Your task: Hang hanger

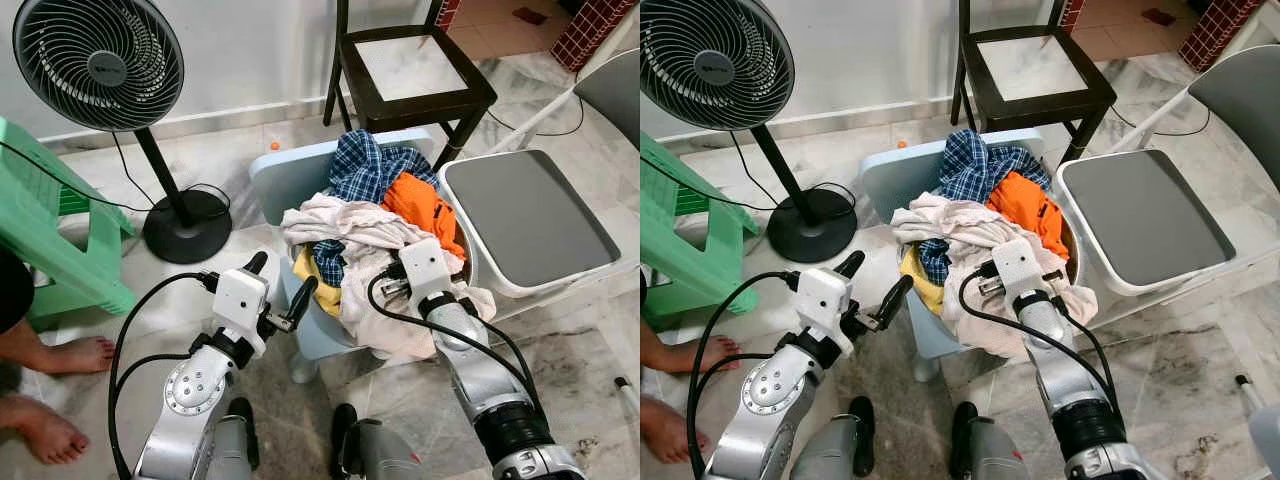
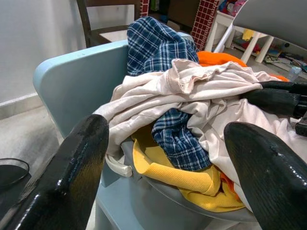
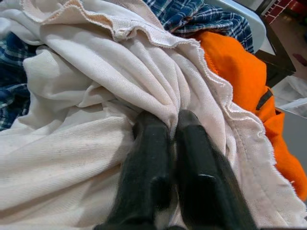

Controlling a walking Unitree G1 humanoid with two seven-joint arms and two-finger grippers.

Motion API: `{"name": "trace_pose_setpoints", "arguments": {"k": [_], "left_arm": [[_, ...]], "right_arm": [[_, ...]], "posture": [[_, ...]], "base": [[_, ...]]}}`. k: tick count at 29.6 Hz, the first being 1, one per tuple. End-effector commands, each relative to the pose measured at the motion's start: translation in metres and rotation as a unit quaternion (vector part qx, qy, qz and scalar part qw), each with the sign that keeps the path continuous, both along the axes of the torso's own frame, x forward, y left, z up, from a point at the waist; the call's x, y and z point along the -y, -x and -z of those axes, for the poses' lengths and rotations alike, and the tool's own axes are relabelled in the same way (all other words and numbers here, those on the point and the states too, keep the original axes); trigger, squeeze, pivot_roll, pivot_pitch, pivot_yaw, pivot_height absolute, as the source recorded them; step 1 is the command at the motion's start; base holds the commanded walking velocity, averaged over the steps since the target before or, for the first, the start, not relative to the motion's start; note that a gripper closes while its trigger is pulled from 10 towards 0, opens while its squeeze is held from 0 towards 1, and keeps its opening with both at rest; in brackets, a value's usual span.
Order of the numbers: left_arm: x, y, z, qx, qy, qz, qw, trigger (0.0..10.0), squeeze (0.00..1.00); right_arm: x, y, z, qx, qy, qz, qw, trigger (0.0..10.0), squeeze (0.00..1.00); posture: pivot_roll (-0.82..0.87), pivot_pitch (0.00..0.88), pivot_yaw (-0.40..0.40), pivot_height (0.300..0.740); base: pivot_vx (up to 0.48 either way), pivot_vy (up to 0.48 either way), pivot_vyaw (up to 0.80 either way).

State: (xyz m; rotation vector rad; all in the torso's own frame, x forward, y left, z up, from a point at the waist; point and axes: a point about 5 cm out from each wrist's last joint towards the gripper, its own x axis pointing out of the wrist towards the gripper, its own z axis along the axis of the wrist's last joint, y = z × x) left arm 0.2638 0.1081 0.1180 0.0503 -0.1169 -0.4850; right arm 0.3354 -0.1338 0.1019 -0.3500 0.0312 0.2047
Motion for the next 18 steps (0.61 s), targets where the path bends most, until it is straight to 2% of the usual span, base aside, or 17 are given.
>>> {"name": "trace_pose_setpoints", "arguments": {"k": [1,6,8,12,18], "left_arm": [[0.002,0.002,0.005,-0.010,-0.001,-0.001,1.000,10.0,0.00],[0.001,0.001,0.004,-0.008,-0.001,-0.002,1.000,10.0,0.00],[0.001,0.001,0.004,-0.007,-0.001,-0.003,1.000,10.0,0.00],[0.001,0.001,0.004,-0.007,-0.002,-0.004,1.000,10.0,0.00],[0.001,0.001,0.004,-0.006,-0.001,-0.002,1.000,10.0,0.00]], "right_arm": [[0.009,0.005,0.007,-0.014,-0.007,0.011,1.000,0.0,0.00],[0.006,0.007,0.003,-0.005,-0.034,-0.008,0.999,0.0,0.00],[0.011,0.012,-0.009,0.023,-0.076,-0.036,0.996,0.0,0.00],[0.024,0.020,-0.023,0.055,-0.131,-0.061,0.988,0.0,0.00],[0.042,0.031,-0.019,0.037,-0.123,-0.096,0.987,0.0,0.00]], "posture": [[0.16,0.330,-0.099,0.740],[0.16,0.330,-0.099,0.740],[0.16,0.329,-0.101,0.740],[0.16,0.329,-0.099,0.740],[0.16,0.330,-0.095,0.740]], "base": [[0.000,0.000,0.00],[0.000,0.000,0.00],[0.000,0.000,0.00],[0.000,0.000,0.00],[0.000,0.000,0.00]]}}
